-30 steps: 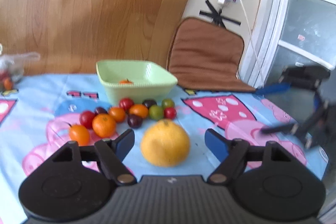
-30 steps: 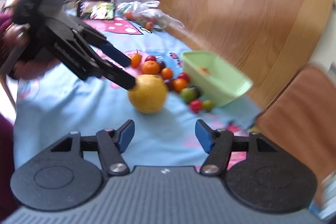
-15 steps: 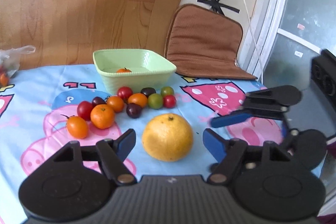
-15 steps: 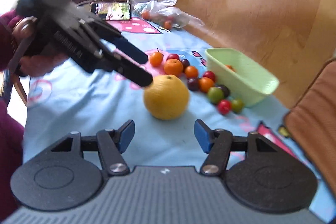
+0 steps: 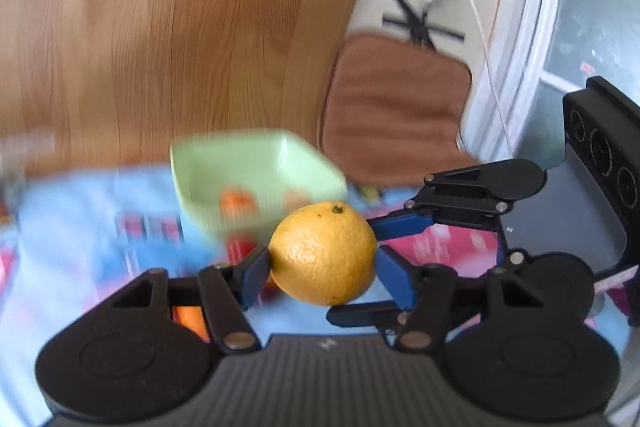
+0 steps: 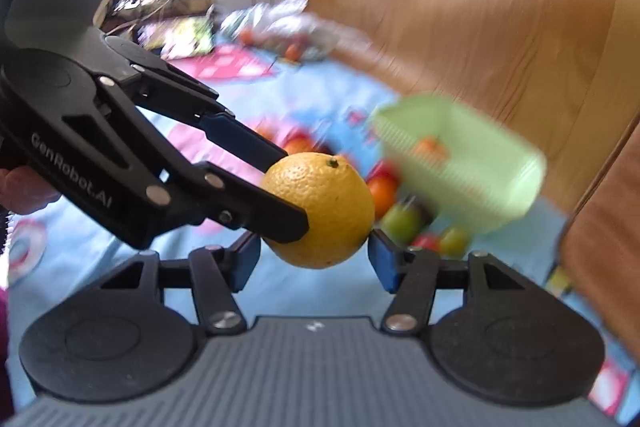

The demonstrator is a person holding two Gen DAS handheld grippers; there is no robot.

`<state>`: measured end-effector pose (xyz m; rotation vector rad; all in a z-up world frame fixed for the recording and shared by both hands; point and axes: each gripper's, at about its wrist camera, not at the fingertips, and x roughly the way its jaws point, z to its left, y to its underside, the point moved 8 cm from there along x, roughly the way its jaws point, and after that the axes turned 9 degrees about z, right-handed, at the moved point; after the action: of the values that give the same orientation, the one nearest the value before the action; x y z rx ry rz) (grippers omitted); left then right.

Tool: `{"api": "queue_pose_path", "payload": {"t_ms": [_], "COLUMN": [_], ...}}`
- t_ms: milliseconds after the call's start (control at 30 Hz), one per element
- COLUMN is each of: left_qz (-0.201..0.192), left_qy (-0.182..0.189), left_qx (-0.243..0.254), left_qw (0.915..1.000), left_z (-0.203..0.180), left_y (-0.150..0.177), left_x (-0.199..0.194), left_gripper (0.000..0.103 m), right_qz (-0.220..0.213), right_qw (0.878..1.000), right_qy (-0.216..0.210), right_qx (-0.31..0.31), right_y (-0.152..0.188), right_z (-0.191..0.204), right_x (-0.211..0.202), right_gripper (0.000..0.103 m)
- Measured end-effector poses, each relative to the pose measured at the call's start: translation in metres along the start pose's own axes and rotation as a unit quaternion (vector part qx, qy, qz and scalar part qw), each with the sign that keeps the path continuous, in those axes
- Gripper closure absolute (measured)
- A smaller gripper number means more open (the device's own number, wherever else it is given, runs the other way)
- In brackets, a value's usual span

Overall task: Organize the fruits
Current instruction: 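Clamp the yellow citrus between both tools and lift it, then lower the yellow citrus into the green bowl and open both tools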

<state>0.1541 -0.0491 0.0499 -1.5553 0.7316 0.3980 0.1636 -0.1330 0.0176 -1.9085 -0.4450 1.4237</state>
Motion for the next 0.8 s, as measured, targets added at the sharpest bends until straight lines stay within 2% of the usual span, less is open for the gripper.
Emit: {"api": "queue_pose_path", "payload": {"t_ms": [100, 233, 400, 533, 600, 667, 800], "left_qz": [-0.026, -0.012, 0.03, 0.063, 0.063, 0.059, 0.036], "left_qy": [-0.017, -0.011, 0.004, 0.002, 0.002, 0.003, -0.006], "left_qx": [0.026, 0.007, -0.03, -0.058, -0.063, -0.062, -0.048], "left_qw": [0.9992, 0.9998, 0.9991, 0.9963, 0.996, 0.9963, 0.9982], "left_z": [0.004, 0.023, 0.046, 0.063, 0.065, 0.066, 0.065], "left_y": [-0.049, -0.086, -0.088, -0.078, -0.077, -0.079, -0.081], "left_x": [0.009, 0.054, 0.119, 0.153, 0.159, 0.156, 0.129], "left_gripper": [0.044, 0.044, 0.044, 0.046, 0.046, 0.041, 0.041], "right_qz": [-0.024, -0.02, 0.016, 0.043, 0.044, 0.032, 0.013], "right_qw": [0.999, 0.998, 0.996, 0.995, 0.995, 0.996, 0.995], "right_qy": [0.026, 0.057, 0.052, 0.045, 0.043, 0.051, 0.061], "right_qx": [0.004, 0.019, 0.066, 0.074, 0.073, 0.069, 0.073], "right_y": [-0.037, -0.058, -0.044, -0.032, -0.03, -0.03, -0.031], "right_z": [-0.035, -0.081, -0.119, -0.129, -0.13, -0.131, -0.134], "right_x": [-0.006, 0.012, 0.058, 0.092, 0.101, 0.101, 0.088], "right_gripper": [0.041, 0.043, 0.045, 0.046, 0.047, 0.045, 0.045]}}
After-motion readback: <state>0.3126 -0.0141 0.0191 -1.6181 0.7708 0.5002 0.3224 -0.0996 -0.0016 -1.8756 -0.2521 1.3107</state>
